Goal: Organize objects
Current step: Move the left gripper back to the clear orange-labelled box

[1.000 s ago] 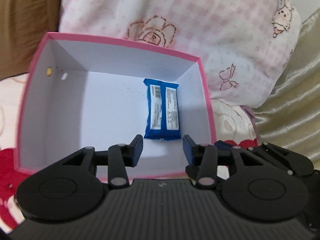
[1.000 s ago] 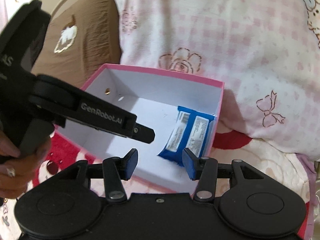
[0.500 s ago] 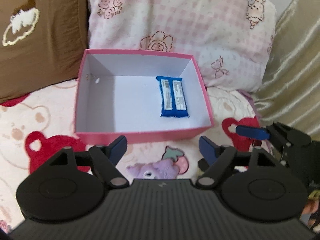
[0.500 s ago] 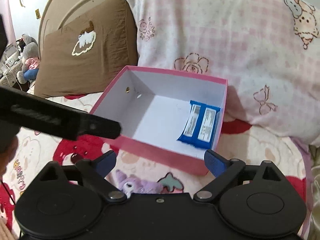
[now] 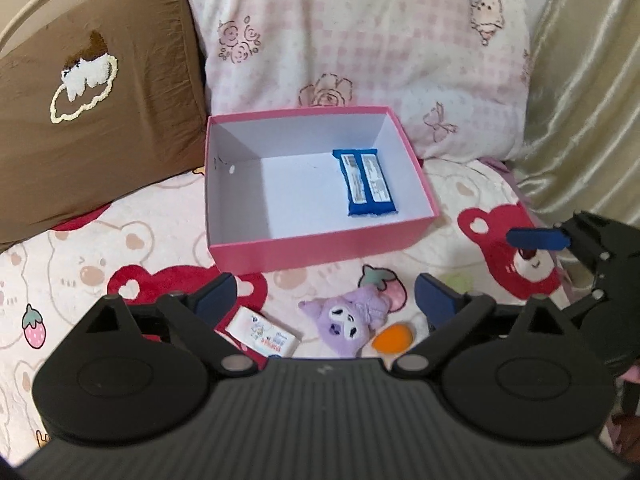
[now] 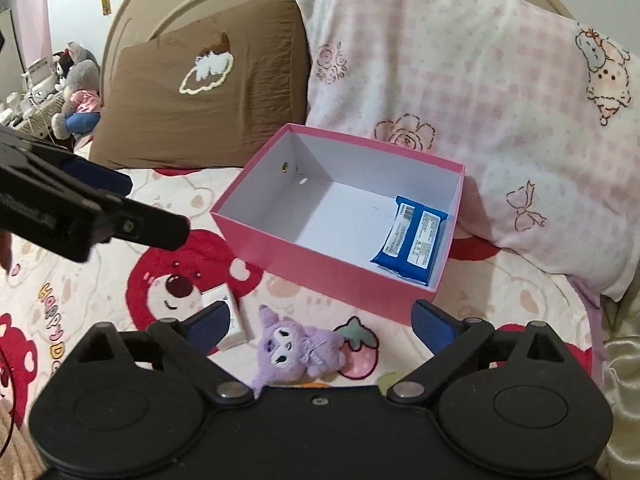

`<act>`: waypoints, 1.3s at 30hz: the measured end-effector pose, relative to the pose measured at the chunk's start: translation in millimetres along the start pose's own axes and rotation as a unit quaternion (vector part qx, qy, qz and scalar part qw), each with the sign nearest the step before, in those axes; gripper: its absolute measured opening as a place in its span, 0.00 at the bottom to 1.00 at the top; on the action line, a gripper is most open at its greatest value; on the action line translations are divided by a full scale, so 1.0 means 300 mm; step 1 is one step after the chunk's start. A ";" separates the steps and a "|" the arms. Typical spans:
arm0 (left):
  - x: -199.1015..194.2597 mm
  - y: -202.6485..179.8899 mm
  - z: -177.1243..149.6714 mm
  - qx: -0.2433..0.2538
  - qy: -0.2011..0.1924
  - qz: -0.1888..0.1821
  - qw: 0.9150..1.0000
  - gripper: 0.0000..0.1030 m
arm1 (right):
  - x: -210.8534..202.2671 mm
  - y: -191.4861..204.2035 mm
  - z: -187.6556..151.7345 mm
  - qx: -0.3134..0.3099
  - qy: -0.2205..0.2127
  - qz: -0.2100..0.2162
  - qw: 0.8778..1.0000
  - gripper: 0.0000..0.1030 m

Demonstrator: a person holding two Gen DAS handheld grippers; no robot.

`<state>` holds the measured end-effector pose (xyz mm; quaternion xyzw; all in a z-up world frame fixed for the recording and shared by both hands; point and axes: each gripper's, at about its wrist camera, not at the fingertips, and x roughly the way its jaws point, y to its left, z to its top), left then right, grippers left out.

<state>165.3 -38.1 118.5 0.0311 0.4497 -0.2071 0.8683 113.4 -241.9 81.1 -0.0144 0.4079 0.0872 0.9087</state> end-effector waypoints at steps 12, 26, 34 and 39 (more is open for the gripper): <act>-0.056 0.018 -0.121 0.013 0.007 -0.030 0.999 0.95 | -0.129 0.077 -0.101 -0.003 -0.031 0.041 0.999 0.96; -0.028 0.038 -0.316 0.006 0.019 -0.049 0.999 0.95 | -0.051 0.219 -0.289 -0.052 -0.001 0.080 0.995 0.92; 0.024 0.084 -0.405 -0.038 0.044 -0.065 0.996 0.94 | -0.047 0.315 -0.325 -0.116 -0.042 0.069 0.990 0.92; 0.078 0.117 -0.481 -0.073 0.056 -0.085 0.992 0.92 | -0.011 0.367 -0.363 -0.140 -0.035 0.106 0.984 0.92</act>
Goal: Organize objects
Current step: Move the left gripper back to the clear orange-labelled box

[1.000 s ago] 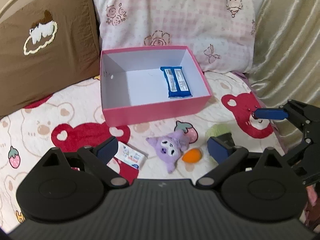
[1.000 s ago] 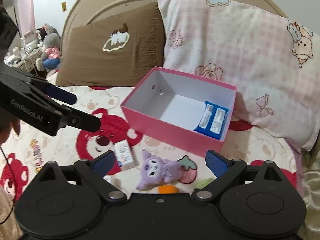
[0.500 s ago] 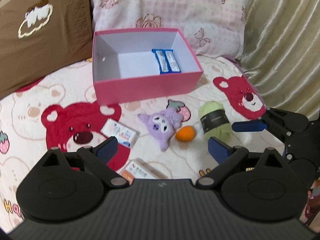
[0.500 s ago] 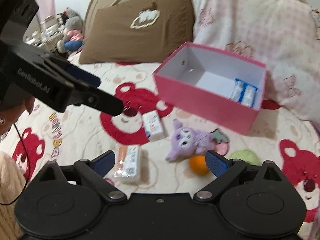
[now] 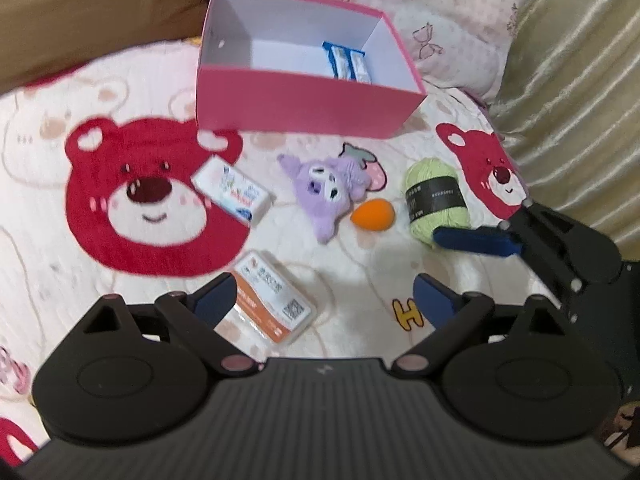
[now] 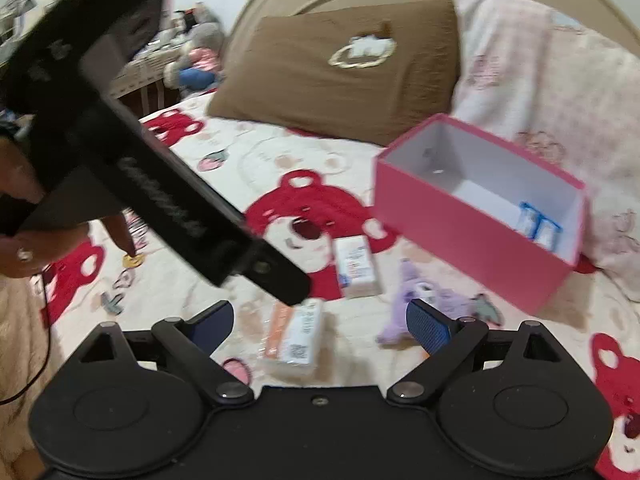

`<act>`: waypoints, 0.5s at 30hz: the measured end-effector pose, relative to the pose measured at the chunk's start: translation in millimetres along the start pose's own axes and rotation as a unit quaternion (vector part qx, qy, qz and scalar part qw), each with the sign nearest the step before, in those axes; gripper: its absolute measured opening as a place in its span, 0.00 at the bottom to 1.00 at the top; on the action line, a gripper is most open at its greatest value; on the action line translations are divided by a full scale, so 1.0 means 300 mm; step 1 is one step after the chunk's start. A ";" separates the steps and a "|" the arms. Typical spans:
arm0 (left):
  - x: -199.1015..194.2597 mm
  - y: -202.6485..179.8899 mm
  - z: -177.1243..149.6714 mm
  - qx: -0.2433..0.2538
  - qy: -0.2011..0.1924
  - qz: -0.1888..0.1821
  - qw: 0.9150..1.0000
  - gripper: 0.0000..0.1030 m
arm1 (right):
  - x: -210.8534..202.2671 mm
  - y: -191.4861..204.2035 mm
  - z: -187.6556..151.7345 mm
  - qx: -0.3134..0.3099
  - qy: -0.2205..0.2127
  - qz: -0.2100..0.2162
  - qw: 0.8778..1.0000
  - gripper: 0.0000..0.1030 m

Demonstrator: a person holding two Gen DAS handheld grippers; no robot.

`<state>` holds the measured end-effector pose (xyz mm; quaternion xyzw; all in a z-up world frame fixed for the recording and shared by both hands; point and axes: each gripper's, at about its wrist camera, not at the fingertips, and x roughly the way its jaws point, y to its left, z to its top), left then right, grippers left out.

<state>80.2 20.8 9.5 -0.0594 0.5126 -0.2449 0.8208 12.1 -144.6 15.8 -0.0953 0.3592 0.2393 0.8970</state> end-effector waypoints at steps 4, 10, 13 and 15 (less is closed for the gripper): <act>0.045 0.037 -0.040 -0.015 0.004 -0.001 1.000 0.91 | 0.041 0.045 -0.024 -0.022 0.011 0.023 0.999 0.91; 0.084 0.100 -0.086 -0.042 0.000 -0.010 0.999 0.87 | 0.128 0.061 -0.060 -0.009 0.046 0.024 0.999 0.85; 0.100 0.122 -0.102 -0.049 -0.006 -0.018 0.999 0.83 | 0.167 0.072 -0.081 0.001 0.061 0.025 0.998 0.82; 0.115 0.134 -0.113 -0.054 -0.009 -0.025 0.998 0.80 | 0.187 0.085 -0.088 0.003 0.065 0.027 0.998 0.82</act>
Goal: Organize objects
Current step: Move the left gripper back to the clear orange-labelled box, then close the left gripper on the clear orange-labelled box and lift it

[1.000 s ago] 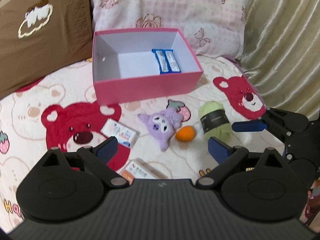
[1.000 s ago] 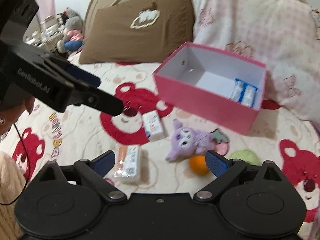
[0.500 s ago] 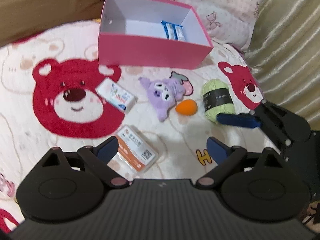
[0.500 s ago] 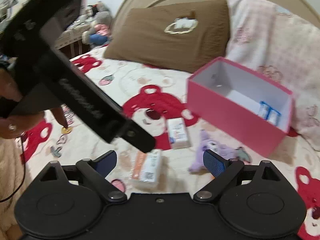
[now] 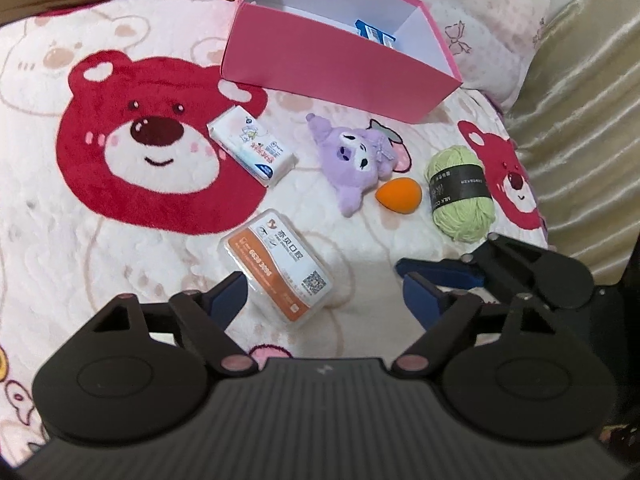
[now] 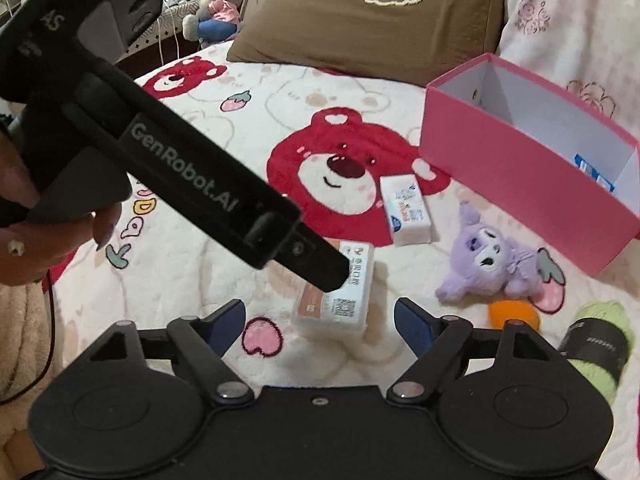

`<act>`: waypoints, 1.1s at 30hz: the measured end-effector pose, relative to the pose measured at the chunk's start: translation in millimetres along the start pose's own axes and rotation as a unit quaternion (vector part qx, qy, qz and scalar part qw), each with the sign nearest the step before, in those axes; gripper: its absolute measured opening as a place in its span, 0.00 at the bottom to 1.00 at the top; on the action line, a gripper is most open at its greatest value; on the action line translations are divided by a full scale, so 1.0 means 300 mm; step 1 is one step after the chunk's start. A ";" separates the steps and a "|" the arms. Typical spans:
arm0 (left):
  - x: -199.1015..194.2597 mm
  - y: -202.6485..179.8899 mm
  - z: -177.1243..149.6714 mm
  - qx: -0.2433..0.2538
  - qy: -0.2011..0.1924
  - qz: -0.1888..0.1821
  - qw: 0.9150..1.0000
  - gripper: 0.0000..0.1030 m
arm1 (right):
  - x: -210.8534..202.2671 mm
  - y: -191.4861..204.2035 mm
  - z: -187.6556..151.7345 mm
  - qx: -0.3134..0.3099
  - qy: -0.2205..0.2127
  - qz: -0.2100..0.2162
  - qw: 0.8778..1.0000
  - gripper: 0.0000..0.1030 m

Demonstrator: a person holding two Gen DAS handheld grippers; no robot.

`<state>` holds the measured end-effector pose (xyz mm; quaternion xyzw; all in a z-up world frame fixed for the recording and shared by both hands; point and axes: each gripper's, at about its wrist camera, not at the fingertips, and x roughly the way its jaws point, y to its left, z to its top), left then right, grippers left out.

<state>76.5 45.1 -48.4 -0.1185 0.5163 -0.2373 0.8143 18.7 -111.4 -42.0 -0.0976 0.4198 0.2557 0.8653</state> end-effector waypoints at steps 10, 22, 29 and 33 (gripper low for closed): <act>0.095 0.058 -0.064 -0.022 -0.004 0.005 1.000 0.74 | 0.099 0.019 -0.030 0.028 0.007 0.006 1.000 0.79; 0.146 0.107 -0.087 -0.056 -0.031 -0.006 0.998 0.53 | 0.204 0.024 -0.048 0.005 0.027 -0.029 0.999 0.73; 0.162 0.142 -0.087 -0.073 -0.040 -0.004 0.997 0.42 | 0.258 0.007 -0.053 0.004 0.046 -0.036 0.998 0.64; 0.169 0.146 -0.092 -0.080 -0.040 -0.002 0.996 0.40 | 0.253 0.001 -0.060 0.028 0.039 -0.035 0.998 0.64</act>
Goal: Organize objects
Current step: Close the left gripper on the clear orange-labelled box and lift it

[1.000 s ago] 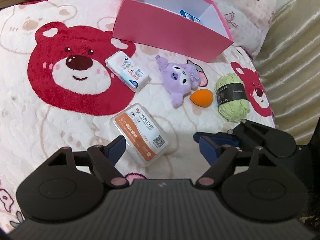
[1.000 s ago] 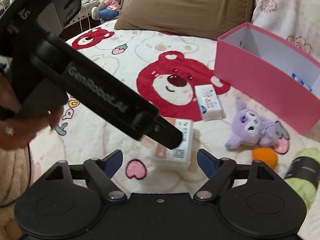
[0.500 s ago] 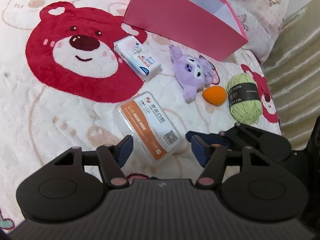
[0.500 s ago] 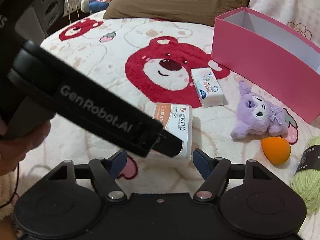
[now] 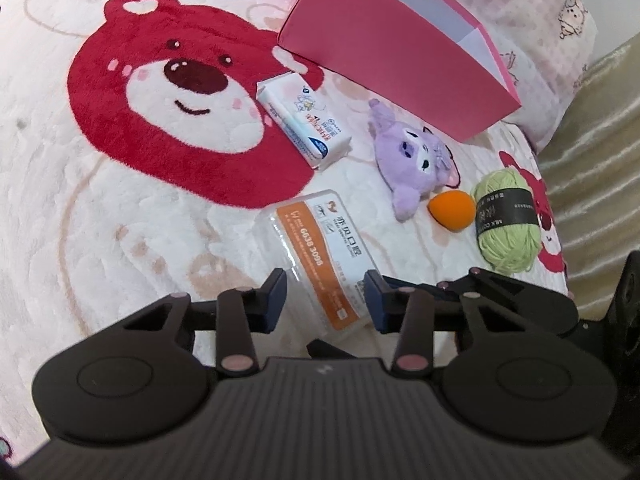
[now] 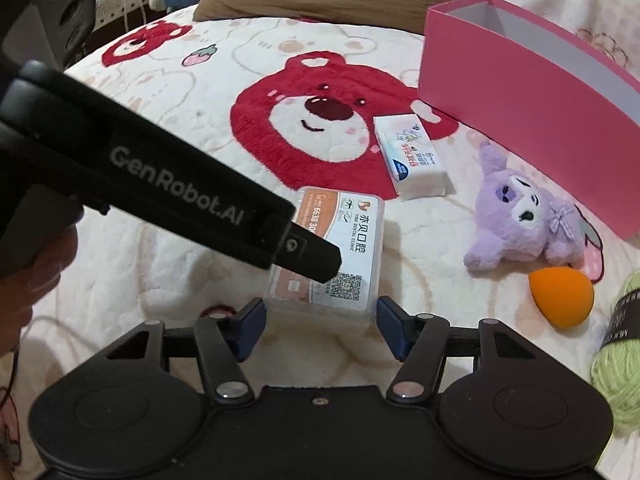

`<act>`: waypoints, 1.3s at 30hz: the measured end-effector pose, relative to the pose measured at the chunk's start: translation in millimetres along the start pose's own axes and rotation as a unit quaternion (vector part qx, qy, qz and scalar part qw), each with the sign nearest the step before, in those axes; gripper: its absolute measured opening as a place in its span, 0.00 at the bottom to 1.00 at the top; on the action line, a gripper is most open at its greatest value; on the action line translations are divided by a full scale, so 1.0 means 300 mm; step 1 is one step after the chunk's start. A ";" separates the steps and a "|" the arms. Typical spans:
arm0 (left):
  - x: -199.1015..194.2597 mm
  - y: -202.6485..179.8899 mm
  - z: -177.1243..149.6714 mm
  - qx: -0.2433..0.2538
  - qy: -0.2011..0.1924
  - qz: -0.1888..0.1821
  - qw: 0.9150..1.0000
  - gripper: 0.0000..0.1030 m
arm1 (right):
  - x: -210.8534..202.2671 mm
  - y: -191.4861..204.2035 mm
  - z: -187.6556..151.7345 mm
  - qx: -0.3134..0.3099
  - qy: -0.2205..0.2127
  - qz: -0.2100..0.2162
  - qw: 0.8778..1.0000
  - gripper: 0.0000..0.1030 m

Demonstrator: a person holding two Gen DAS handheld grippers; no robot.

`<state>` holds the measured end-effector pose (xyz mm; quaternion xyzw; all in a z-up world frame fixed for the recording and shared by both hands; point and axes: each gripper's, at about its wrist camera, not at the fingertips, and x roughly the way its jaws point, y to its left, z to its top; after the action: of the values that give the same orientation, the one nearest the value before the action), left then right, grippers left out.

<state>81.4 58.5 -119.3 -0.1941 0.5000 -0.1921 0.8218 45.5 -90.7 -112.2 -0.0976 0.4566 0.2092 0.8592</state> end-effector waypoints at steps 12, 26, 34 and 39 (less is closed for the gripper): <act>0.032 0.024 -0.013 -0.033 0.008 -0.003 0.999 0.40 | 0.019 -0.027 -0.019 0.072 0.003 0.024 0.997 0.65; 0.028 0.042 -0.009 -0.067 0.007 -0.032 0.997 0.40 | 0.040 -0.027 -0.013 0.102 -0.011 0.002 0.995 0.65; 0.004 -0.001 -0.016 -0.048 0.009 -0.034 0.998 0.40 | -0.018 0.002 -0.019 0.083 -0.019 -0.031 0.996 0.65; -0.028 -0.054 -0.020 -0.012 -0.004 -0.029 0.999 0.40 | -0.052 0.006 -0.034 0.082 -0.033 -0.037 0.995 0.65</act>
<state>70.4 48.2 -107.4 -0.2192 0.4933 -0.2094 0.8153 29.5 -96.9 -105.0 -0.0370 0.4396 0.1427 0.8860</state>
